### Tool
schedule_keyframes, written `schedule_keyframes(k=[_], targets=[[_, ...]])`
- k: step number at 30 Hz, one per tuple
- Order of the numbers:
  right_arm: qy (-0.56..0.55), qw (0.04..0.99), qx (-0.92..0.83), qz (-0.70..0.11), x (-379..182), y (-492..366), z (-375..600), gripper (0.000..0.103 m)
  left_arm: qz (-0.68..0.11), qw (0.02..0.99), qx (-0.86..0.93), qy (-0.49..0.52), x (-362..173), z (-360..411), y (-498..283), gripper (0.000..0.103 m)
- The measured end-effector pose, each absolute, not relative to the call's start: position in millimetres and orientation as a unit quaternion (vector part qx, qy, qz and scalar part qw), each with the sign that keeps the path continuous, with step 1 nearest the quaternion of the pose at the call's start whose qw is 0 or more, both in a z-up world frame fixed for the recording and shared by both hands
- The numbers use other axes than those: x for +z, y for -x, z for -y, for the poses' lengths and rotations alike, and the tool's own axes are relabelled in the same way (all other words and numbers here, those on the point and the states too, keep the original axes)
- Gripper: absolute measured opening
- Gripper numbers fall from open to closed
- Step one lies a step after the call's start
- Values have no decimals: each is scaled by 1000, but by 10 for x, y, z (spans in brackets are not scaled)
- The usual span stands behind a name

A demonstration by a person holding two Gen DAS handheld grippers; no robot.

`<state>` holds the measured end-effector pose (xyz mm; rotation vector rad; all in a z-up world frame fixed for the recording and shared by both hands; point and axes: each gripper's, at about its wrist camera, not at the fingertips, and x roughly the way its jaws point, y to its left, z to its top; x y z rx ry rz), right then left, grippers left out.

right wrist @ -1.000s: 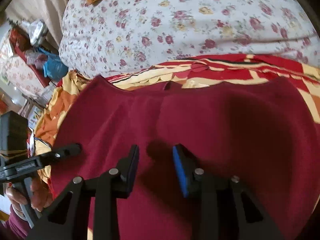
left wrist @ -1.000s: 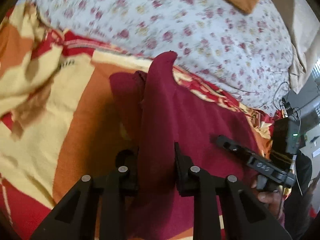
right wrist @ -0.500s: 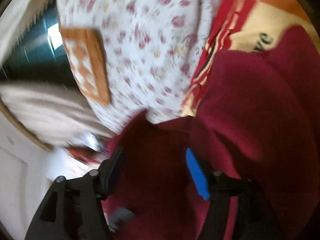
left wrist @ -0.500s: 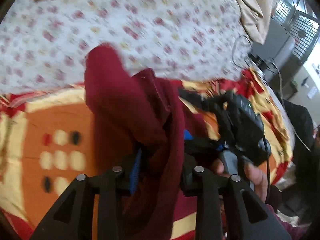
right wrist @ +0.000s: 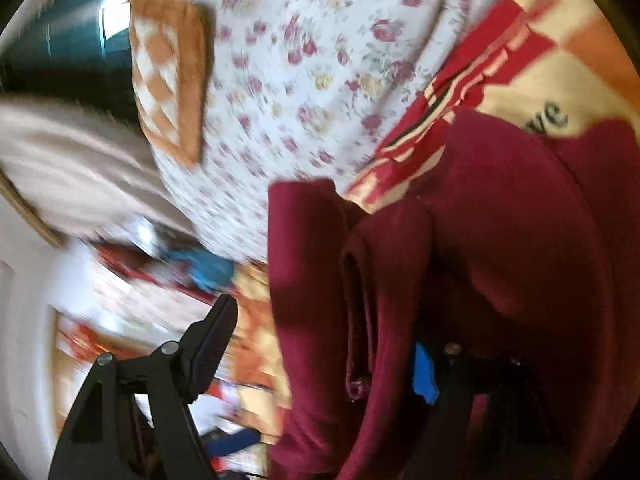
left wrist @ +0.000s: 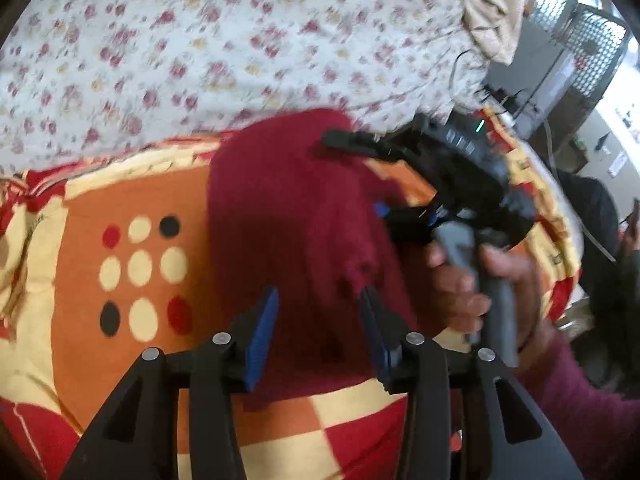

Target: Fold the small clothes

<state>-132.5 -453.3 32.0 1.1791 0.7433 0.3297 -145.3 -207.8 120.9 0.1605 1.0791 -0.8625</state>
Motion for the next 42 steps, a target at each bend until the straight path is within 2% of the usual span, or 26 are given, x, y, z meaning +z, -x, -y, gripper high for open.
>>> schedule_keyframes(k=[3, 5, 6, 7, 13, 17, 20, 21, 22, 24, 26, 28, 30, 32, 33, 34, 36, 39, 42], targets=[[-456, 796, 118, -380, 413, 1260, 4377, 77, -527, 747, -403, -49, 971, 2093, 1460, 31], [-403, 820, 104, -393, 474, 1245, 4294, 50, -531, 744, -403, -47, 910, 2158, 1480, 31], [-366, 835, 96, -400, 547, 1246, 4258, 31, -530, 742, -408, -42, 911, 2195, 1501, 31], [-347, 843, 100, -398, 638, 1272, 4261, 27, -530, 738, -415, -37, 927, 2215, 1515, 31], [-304, 869, 80, -381, 982, 1495, 4575, 24, -509, 726, -462, -32, 1120, 2413, 1679, 31], [-274, 854, -8, -442, 584, 1450, 4791, 24, -506, 734, -452, -31, 1185, 2362, 1666, 31], [-320, 844, -1, -430, 495, 1544, 4933, 25, -488, 762, -424, -44, 1252, 2258, 1582, 31], [-328, 843, -3, -427, 540, 1585, 4959, 27, -485, 769, -413, -47, 1239, 2241, 1543, 31], [-329, 843, -9, -425, 591, 1610, 4966, 35, -482, 779, -398, -52, 1226, 2225, 1492, 31], [-337, 844, -15, -417, 753, 1755, 4951, 43, -480, 789, -379, -53, 1149, 2200, 1401, 31], [-345, 848, 13, -403, 928, 1910, 4830, 47, -488, 787, -374, -49, 1053, 2213, 1312, 31], [-342, 849, 37, -401, 1034, 2022, 4700, 61, -498, 783, -370, -47, 961, 2224, 1292, 31], [-335, 846, 46, -411, 1053, 2135, 4543, 69, -506, 779, -367, -50, 872, 2242, 1300, 31], [-334, 834, 44, -436, 940, 2126, 4436, 69, -508, 779, -364, -48, 836, 2250, 1313, 31], [-336, 829, 51, -444, 857, 2115, 4390, 63, -509, 779, -363, -47, 826, 2249, 1318, 31], [-332, 830, 52, -445, 803, 2115, 4371, 40, -510, 780, -361, -46, 831, 2243, 1327, 31], [-300, 848, 31, -435, 835, 2195, 4370, 15, -513, 776, -363, -44, 854, 2212, 1354, 31], [-301, 860, 16, -411, 922, 2420, 4485, 14, -507, 776, -373, -43, 895, 2176, 1412, 31], [-273, 855, -13, -441, 751, 2440, 4512, 14, -513, 776, -364, -56, 814, 2254, 1432, 32]])
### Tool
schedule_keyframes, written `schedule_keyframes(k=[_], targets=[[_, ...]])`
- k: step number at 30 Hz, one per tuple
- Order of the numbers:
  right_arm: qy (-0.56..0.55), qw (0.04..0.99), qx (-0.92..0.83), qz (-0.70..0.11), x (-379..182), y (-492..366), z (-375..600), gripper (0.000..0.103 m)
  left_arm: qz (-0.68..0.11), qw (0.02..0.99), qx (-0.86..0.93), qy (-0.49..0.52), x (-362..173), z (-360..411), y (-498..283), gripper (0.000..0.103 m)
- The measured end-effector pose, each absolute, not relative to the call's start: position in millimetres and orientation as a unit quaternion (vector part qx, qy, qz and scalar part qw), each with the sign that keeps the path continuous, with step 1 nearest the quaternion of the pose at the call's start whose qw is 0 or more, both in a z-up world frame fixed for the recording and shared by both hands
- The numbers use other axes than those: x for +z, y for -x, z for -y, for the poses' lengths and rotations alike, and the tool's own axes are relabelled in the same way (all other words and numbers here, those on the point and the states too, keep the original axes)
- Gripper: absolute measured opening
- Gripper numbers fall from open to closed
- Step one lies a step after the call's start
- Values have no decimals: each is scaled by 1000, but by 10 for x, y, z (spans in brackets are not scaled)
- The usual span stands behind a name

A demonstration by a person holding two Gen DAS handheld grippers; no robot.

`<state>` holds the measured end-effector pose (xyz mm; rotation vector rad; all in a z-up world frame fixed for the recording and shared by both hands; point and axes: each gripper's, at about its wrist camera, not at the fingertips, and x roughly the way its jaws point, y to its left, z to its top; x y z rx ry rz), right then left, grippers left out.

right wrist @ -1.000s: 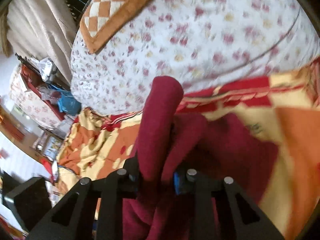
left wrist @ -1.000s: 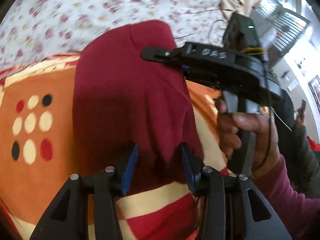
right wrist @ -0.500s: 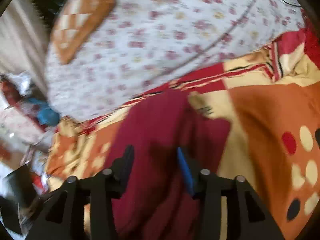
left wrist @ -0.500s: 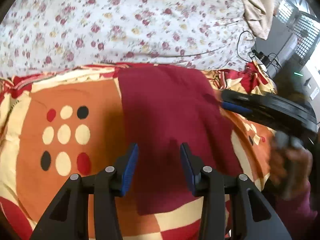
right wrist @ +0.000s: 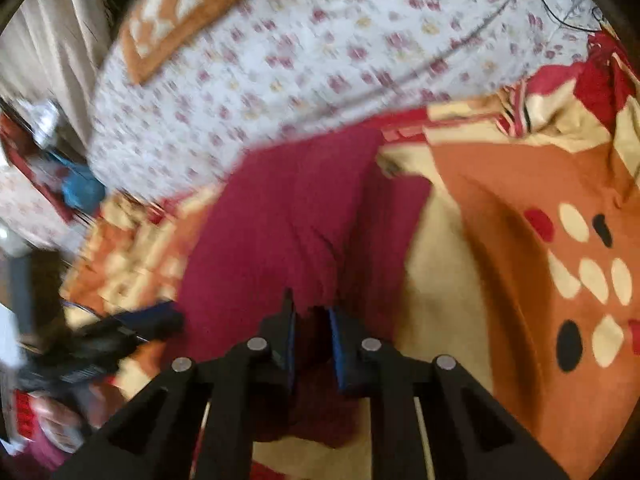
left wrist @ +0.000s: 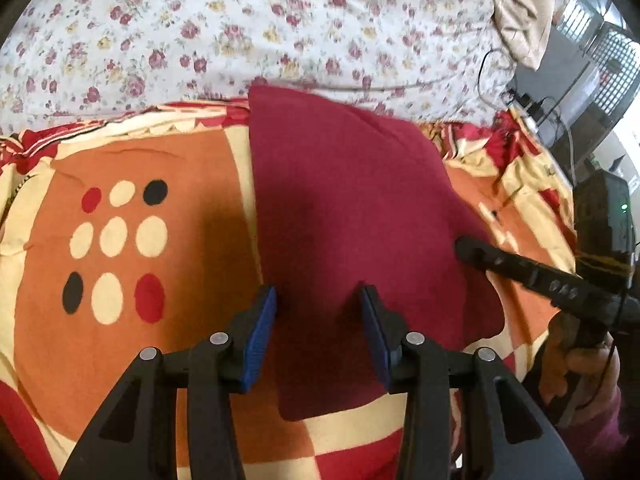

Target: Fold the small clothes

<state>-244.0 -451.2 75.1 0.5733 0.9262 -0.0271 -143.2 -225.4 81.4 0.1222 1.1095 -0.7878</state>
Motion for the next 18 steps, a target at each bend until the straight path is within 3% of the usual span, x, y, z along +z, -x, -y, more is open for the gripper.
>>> schedule_keyframes(k=[5, 8, 10, 12, 14, 15, 16, 18], targets=[[-270, 855, -13, -442, 807, 2493, 4480, 15, -512, 780, -354, -62, 735, 2269, 1439, 32], [-269, 859, -12, -435, 1004, 2549, 4437, 32, -515, 780, -351, -54, 717, 2242, 1405, 32], [-263, 863, 9, -432, 1098, 2580, 4335, 54, -518, 779, -350, -50, 709, 2237, 1398, 32], [-256, 862, 21, -437, 1104, 2572, 4213, 56, -515, 782, -348, -53, 708, 2248, 1408, 32], [-250, 860, 31, -443, 1031, 2583, 4137, 52, -513, 783, -347, -55, 708, 2251, 1416, 32], [-238, 860, 23, -450, 979, 2600, 4115, 26, -512, 784, -347, -53, 708, 2246, 1418, 32], [-226, 858, 10, -462, 894, 2633, 4113, 8, -513, 783, -348, -53, 708, 2242, 1415, 32], [-234, 851, 1, -470, 729, 2733, 4161, 7, -514, 781, -351, -52, 699, 2238, 1413, 33]])
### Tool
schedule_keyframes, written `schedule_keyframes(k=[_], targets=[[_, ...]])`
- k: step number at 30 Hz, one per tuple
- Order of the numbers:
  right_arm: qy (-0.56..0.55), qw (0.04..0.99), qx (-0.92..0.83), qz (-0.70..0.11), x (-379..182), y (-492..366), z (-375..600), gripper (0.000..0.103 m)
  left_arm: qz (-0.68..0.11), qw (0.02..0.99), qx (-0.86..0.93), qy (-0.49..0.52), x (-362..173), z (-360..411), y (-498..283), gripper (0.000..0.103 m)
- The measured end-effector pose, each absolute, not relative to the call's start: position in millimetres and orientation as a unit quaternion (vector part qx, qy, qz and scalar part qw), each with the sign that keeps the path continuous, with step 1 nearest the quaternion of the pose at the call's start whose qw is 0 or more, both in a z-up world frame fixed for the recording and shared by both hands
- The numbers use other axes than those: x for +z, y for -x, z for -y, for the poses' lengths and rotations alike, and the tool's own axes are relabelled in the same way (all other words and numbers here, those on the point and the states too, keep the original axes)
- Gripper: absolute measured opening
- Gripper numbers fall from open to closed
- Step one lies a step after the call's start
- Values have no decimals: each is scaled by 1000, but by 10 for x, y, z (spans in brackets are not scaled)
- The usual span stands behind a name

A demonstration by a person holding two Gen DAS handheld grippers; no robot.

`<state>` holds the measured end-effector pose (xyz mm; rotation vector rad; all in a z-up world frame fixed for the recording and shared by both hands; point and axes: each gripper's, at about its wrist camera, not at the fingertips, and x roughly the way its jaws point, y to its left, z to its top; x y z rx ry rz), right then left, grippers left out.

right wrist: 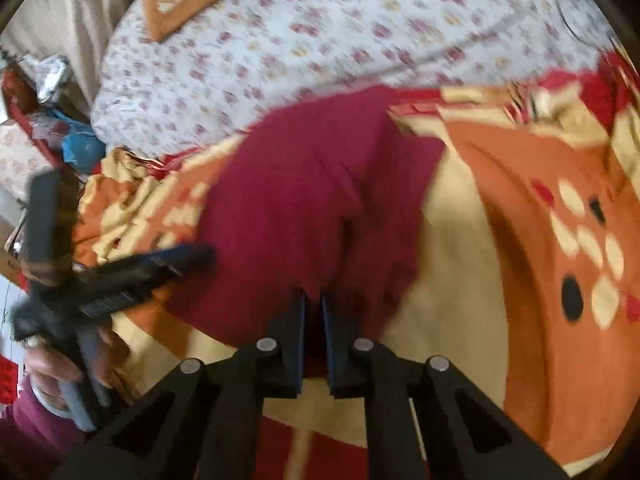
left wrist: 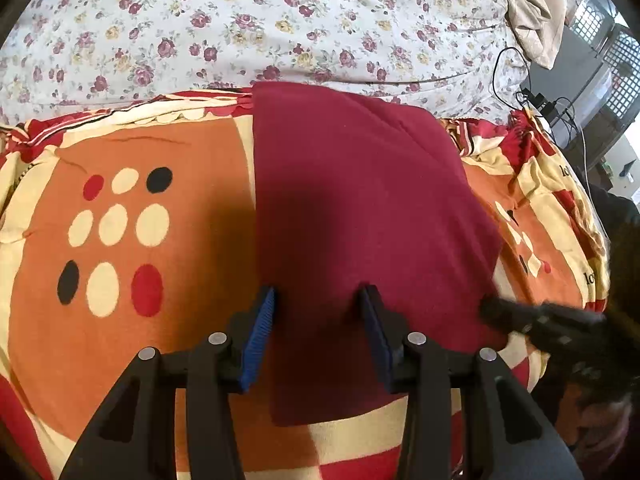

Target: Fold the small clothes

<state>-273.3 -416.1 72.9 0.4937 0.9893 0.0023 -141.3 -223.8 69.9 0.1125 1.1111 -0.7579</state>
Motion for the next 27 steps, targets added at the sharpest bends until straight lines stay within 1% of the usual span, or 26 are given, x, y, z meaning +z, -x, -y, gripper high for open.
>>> schedule_keyframes(k=[3, 7, 8, 9, 10, 11, 12, 13, 15, 16, 17, 18, 19, 22, 23, 25, 27], targets=[[-248, 846, 4, -472, 628, 2859, 4215, 7, -513, 781, -350, -59, 693, 2252, 1426, 34], [-239, 857, 18, -457, 891, 2859, 4212, 7, -508, 785, -348, -62, 729, 2255, 1412, 34], [-251, 857, 18, -449, 963, 2846, 4253, 10, -508, 786, -348, -62, 734, 2254, 1403, 34], [-263, 860, 11, -438, 1040, 2816, 4313, 19, -509, 785, -348, -61, 734, 2257, 1394, 34], [-262, 865, -4, -428, 1102, 2764, 4364, 37, -509, 785, -348, -61, 730, 2260, 1387, 34], [-258, 869, -15, -423, 1127, 2731, 4386, 49, -510, 785, -347, -62, 727, 2266, 1383, 34], [-252, 874, -33, -414, 1142, 2652, 4421, 66, -509, 785, -347, -63, 724, 2267, 1382, 34], [-252, 876, -39, -409, 1130, 2580, 4441, 68, -509, 785, -347, -64, 724, 2272, 1386, 34], [-274, 868, -42, -411, 1012, 2367, 4513, 68, -509, 785, -346, -65, 721, 2277, 1383, 34], [-288, 864, -33, -412, 949, 2288, 4530, 62, -510, 785, -346, -64, 720, 2279, 1381, 34], [-298, 861, -17, -413, 879, 2210, 4544, 53, -510, 785, -346, -64, 723, 2282, 1385, 34], [-294, 858, -11, -420, 819, 2152, 4541, 18, -511, 784, -347, -65, 732, 2281, 1384, 34], [-282, 859, -21, -427, 791, 2140, 4524, 13, -511, 783, -348, -64, 747, 2273, 1381, 34], [-263, 871, -27, -415, 834, 2341, 4515, 11, -502, 785, -360, -50, 831, 2215, 1352, 35], [-256, 872, -38, -415, 825, 2401, 4520, 10, -499, 785, -364, -42, 850, 2204, 1322, 39], [-249, 868, -45, -426, 745, 2423, 4552, 10, -503, 780, -371, -20, 833, 2223, 1214, 44], [-270, 862, -40, -428, 667, 2407, 4608, 10, -519, 769, -374, -8, 769, 2275, 1118, 44]])
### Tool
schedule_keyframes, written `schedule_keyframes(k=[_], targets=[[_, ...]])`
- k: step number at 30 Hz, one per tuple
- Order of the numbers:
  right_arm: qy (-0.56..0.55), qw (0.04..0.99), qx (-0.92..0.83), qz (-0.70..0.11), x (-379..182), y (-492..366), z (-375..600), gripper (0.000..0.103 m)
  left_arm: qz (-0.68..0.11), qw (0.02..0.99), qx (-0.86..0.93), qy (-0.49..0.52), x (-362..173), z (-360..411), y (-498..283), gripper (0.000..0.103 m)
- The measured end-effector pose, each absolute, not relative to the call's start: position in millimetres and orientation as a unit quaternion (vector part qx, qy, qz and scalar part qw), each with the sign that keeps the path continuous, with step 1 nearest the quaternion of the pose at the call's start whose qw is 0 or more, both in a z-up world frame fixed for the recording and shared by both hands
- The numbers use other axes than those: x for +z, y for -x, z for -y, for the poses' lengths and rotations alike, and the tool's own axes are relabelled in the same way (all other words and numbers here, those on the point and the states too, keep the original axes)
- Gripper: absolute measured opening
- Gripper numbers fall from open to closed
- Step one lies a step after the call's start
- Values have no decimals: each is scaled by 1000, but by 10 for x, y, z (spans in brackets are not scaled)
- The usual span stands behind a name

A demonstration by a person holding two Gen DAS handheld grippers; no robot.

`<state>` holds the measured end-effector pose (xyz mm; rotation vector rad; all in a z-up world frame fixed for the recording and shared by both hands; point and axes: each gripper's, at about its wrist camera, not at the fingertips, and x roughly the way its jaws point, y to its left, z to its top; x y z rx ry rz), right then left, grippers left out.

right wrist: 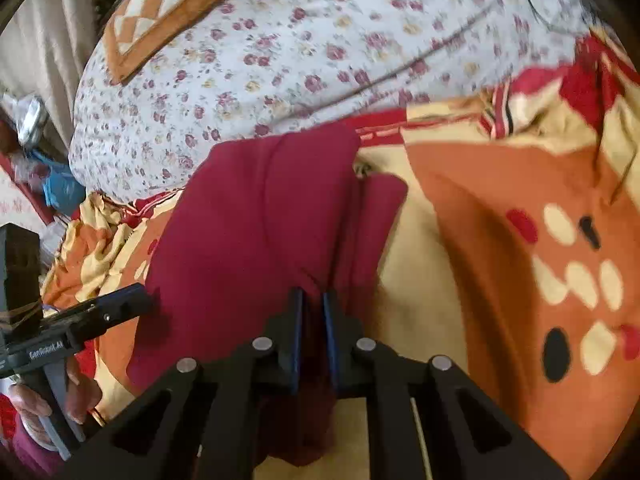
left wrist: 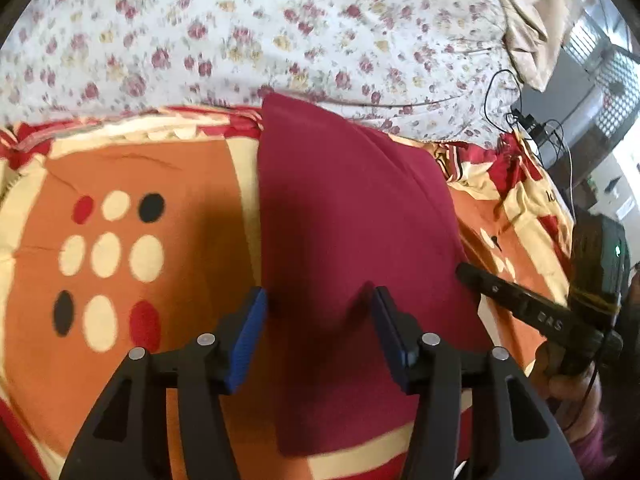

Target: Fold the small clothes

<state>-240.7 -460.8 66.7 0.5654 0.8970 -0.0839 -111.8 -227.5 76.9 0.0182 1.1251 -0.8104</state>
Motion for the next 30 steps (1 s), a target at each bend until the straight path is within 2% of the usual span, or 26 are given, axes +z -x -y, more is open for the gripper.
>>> schedule_keyframes(k=[2, 3, 4, 5, 6, 16, 18, 19, 21, 23, 24, 25, 26, 28, 29, 30], targets=[[-289, 864, -28, -412, 708, 2415, 4663, 13, -521, 767, -374, 3, 712, 2288, 1047, 47], [-301, 865, -26, -402, 748, 2423, 4699, 29, -523, 766, -374, 10, 680, 2280, 1005, 47], [-303, 864, -31, -400, 755, 2420, 4714, 50, -527, 762, -376, 17, 653, 2275, 973, 49], [-303, 865, -40, -399, 770, 2416, 4732, 59, -531, 758, -378, 25, 630, 2268, 940, 50], [-304, 866, -45, -395, 779, 2413, 4752, 65, -534, 754, -381, 30, 614, 2265, 911, 50], [-277, 872, -29, -401, 806, 1944, 4652, 63, -538, 749, -385, 32, 602, 2339, 834, 54], [-266, 868, -24, -419, 733, 1873, 4630, 14, -542, 743, -391, 32, 601, 2338, 818, 55], [-260, 871, -25, -415, 757, 1915, 4619, 8, -543, 741, -395, 31, 604, 2331, 812, 55], [-233, 881, -43, -409, 835, 2078, 4608, 4, -540, 735, -409, 37, 604, 2322, 797, 56], [-237, 877, -67, -412, 776, 2203, 4694, 4, -542, 730, -415, 41, 555, 2355, 763, 58], [-234, 871, -83, -423, 707, 2210, 4737, 0, -548, 729, -409, 40, 505, 2388, 735, 62], [-229, 865, -98, -435, 624, 2203, 4780, 0, -554, 724, -408, 44, 461, 2414, 711, 66], [-244, 858, -94, -443, 527, 2210, 4847, 0, -563, 714, -413, 53, 405, 2434, 679, 67], [-330, 850, -64, -406, 494, 2340, 5021, 1, -574, 700, -418, 77, 345, 2426, 629, 69], [-340, 852, -64, -394, 518, 2378, 5060, 7, -573, 698, -421, 79, 342, 2427, 620, 69], [-341, 856, -68, -383, 573, 2406, 5104, 29, -573, 697, -424, 77, 340, 2433, 620, 69]])
